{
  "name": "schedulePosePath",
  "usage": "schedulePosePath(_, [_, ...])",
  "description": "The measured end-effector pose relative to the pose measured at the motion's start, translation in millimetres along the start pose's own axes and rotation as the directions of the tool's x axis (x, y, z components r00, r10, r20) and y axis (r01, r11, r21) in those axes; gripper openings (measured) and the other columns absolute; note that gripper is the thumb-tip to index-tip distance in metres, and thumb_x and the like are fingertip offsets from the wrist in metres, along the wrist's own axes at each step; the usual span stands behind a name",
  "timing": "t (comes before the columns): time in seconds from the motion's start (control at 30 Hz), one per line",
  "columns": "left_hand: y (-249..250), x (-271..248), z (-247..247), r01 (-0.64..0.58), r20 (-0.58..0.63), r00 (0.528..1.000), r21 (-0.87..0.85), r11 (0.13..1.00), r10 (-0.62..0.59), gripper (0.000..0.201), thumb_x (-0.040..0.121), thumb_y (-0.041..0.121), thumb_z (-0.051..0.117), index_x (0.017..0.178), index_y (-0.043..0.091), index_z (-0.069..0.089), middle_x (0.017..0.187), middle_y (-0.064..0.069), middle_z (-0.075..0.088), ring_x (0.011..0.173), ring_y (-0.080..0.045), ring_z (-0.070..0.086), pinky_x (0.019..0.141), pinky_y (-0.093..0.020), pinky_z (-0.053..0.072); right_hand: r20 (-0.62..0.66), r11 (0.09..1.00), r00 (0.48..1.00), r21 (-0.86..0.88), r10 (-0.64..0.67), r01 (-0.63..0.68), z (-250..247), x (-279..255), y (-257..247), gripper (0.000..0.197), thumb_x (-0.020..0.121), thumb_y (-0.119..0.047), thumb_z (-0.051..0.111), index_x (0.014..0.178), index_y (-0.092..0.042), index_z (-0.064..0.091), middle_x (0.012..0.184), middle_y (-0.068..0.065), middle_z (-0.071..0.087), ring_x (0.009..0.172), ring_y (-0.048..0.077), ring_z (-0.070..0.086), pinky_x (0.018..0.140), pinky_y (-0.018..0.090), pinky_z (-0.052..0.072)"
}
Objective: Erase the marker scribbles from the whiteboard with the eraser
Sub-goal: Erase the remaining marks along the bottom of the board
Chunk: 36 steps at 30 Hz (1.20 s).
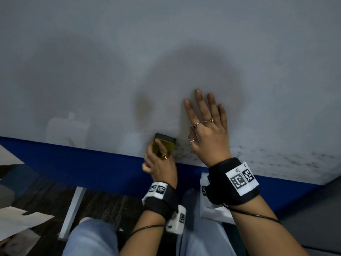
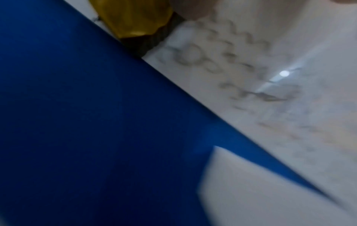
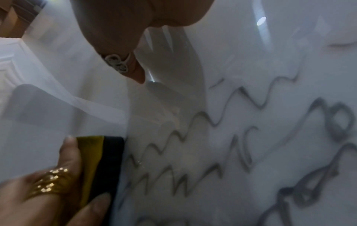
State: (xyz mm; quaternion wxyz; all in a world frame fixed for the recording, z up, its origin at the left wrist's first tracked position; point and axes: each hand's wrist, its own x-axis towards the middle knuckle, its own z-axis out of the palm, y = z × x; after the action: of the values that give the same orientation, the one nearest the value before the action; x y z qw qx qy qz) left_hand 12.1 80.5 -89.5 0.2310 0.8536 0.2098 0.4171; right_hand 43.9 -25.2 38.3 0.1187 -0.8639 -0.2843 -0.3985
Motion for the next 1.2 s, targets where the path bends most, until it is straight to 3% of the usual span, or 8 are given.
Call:
schedulePosePath(0.23, [-50, 56, -18, 0.383, -0.099, 0.910, -0.167, 0.908, -0.402, 0.065, 0.094, 0.028, 0.048, 0.147, 0.013, 0.013, 0.144, -0.024, 0.029, 0.117, -0.045, 0.038, 0.097, -0.056, 0.026, 0.013, 1.000, 1.000, 0.012, 0.012, -0.012, -1, 0, -1, 0.084, 0.072, -0.010, 0.064, 0.147, -0.020, 0.027, 0.154, 0.002, 0.011, 0.143, 0.015, -0.010, 0.117, 0.038, -0.001])
schedulePosePath(0.3, [-29, 47, -14, 0.359, -0.073, 0.921, -0.224, 0.906, -0.383, 0.064, 0.091, 0.032, 0.045, 0.144, 0.003, 0.024, 0.141, -0.028, 0.031, 0.118, -0.048, 0.039, 0.097, -0.059, 0.027, 0.007, 1.000, 1.000, 0.021, 0.016, -0.016, 0, 0, -2, 0.083, 0.073, -0.011, 0.064, 0.147, -0.020, 0.026, 0.154, 0.003, 0.010, 0.143, 0.015, -0.011, 0.117, 0.038, -0.003])
schedulePosePath(0.4, [8, 12, -5, 0.195, 0.006, 0.980, -0.223, 0.955, -0.199, 0.069, 0.085, 0.020, 0.062, 0.140, 0.012, 0.022, 0.140, -0.024, 0.030, 0.121, -0.044, 0.038, 0.098, -0.060, 0.027, 0.006, 1.000, 1.000, 0.014, -0.002, 0.002, 0, 0, -1, 0.082, 0.074, -0.012, 0.063, 0.147, -0.019, 0.026, 0.154, 0.003, 0.011, 0.143, 0.015, -0.011, 0.117, 0.038, -0.004])
schedulePosePath(0.5, [18, 3, -10, 0.238, 0.100, 0.971, -0.283, 0.929, -0.218, 0.079, 0.074, 0.012, 0.076, 0.134, 0.021, 0.024, 0.132, -0.023, 0.046, 0.118, -0.041, 0.046, 0.101, -0.059, 0.028, 0.006, 1.000, 1.000, 0.017, -0.006, 0.006, 0, 0, 0, 0.082, 0.074, -0.012, 0.063, 0.147, -0.019, 0.025, 0.154, 0.004, 0.011, 0.143, 0.015, -0.012, 0.117, 0.038, -0.003])
schedulePosePath(0.63, [-28, 17, -27, -0.076, -0.023, 0.997, -0.062, 0.995, 0.075, 0.063, 0.075, 0.019, 0.072, 0.127, 0.024, 0.036, 0.112, -0.022, 0.061, 0.092, -0.041, 0.060, 0.085, -0.056, 0.044, 0.018, 1.000, 1.000, 0.017, -0.009, 0.009, -1, 0, 1, 0.083, 0.073, -0.010, 0.064, 0.147, -0.019, 0.027, 0.154, 0.003, 0.010, 0.143, 0.014, -0.012, 0.117, 0.036, -0.004])
schedulePosePath(0.83, [-60, 19, -10, 0.354, -0.042, 0.920, -0.339, 0.872, -0.390, 0.046, 0.079, 0.016, 0.074, 0.118, -0.005, 0.061, 0.128, -0.020, 0.051, 0.107, -0.036, 0.058, 0.088, -0.041, 0.051, 0.010, 0.997, 0.999, 0.064, -0.033, 0.033, -2, 0, 5, 0.086, 0.070, -0.007, 0.067, 0.146, -0.018, 0.028, 0.154, 0.004, 0.012, 0.143, 0.014, -0.011, 0.116, 0.036, -0.003])
schedulePosePath(1.03, [-37, -7, 3, 0.320, 0.011, 0.939, -0.387, 0.865, -0.343, 0.036, 0.074, 0.010, 0.078, 0.096, -0.016, 0.065, 0.119, -0.023, 0.049, 0.099, -0.033, 0.058, 0.085, -0.040, 0.051, -0.054, 0.963, 0.986, 0.213, -0.157, 0.165, -12, 0, 22, 0.071, 0.067, 0.013, 0.055, 0.135, -0.008, 0.050, 0.147, 0.018, 0.034, 0.140, 0.034, 0.019, 0.116, 0.045, 0.019])
schedulePosePath(1.2, [-19, -18, 13, 0.358, 0.031, 0.922, -0.444, 0.822, -0.385, 0.036, 0.075, 0.008, 0.076, 0.095, -0.019, 0.063, 0.120, -0.021, 0.046, 0.097, -0.032, 0.059, 0.089, -0.026, 0.046, -0.142, 0.980, 0.990, 0.199, -0.002, 0.031, -33, -15, 42, 0.060, 0.071, 0.012, 0.051, 0.126, -0.009, 0.059, 0.143, 0.024, 0.037, 0.137, 0.041, 0.020, 0.104, 0.058, 0.033])
